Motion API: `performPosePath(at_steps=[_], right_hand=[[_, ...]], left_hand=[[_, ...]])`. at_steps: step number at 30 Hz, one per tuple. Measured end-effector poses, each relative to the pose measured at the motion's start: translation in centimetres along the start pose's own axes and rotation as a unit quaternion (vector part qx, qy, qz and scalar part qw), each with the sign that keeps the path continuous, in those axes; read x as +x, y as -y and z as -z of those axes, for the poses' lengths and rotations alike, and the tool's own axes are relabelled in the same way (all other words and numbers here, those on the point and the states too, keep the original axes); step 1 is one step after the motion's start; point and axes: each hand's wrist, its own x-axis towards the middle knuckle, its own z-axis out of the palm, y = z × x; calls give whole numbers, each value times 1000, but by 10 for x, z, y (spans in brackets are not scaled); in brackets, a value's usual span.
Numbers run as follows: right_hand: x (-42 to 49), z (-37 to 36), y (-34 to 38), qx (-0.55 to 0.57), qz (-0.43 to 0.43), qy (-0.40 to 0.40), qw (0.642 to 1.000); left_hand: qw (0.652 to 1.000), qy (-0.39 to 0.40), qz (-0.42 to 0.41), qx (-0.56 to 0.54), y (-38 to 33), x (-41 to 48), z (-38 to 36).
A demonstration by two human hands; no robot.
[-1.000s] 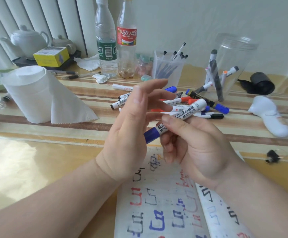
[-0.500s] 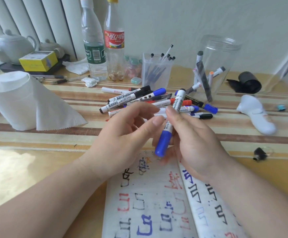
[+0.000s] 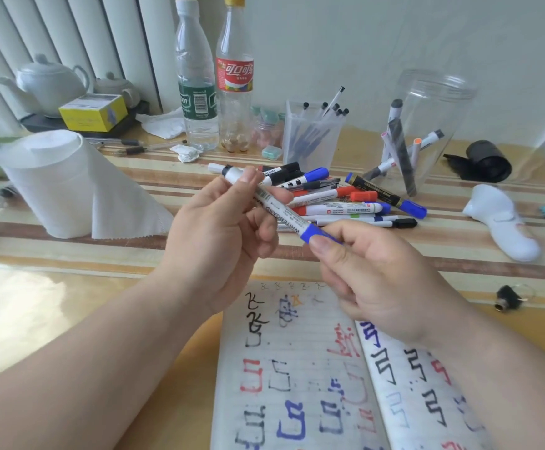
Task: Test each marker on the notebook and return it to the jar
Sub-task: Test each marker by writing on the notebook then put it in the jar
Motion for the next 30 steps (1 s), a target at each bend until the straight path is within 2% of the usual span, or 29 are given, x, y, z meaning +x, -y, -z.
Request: performPosePath(at_steps=[5,9,11,13,14,15,16,18,22,24,27,30], right_hand=[[1,1,-7,-97,69,-51,992],[-1,-4,-1,-252,180,-111,944],[-1,-8,1,-274,198,-116,934],[-1,-10,2,-187,158,-90,965],[-2,-9,3,-74,107,-67,989],[-2,-9,6,54,36,-35,997],[-2,-8,9,159,-26,-8,987],[-1,-6,12,241,-81,11,967],[2,-7,12,268,-62,-22,961],[8,-4,11,309,-27,-69,948],[15,2,8,378,16,-120,918],[16,5,3,383,61,-124,913]], left_hand=[[1000,-13,0,2,5,-4,-3],[999,-25,8,-28,6,-5,-5],[999,-25,7,-30,4,-5,-4],[1000,-17,0,-19,3,-5,-3],[1000,-11,-4,-12,3,-5,-3],[1000,-5,-9,-4,3,-6,-3],[1000,-1,-12,4,3,-6,-3],[1000,3,-14,9,4,-6,-4],[1000,17,-3,-3,6,-5,-5],[999,23,7,45,9,-7,-7],[970,54,18,236,19,-15,-8],[903,110,3,416,21,-22,-6]])
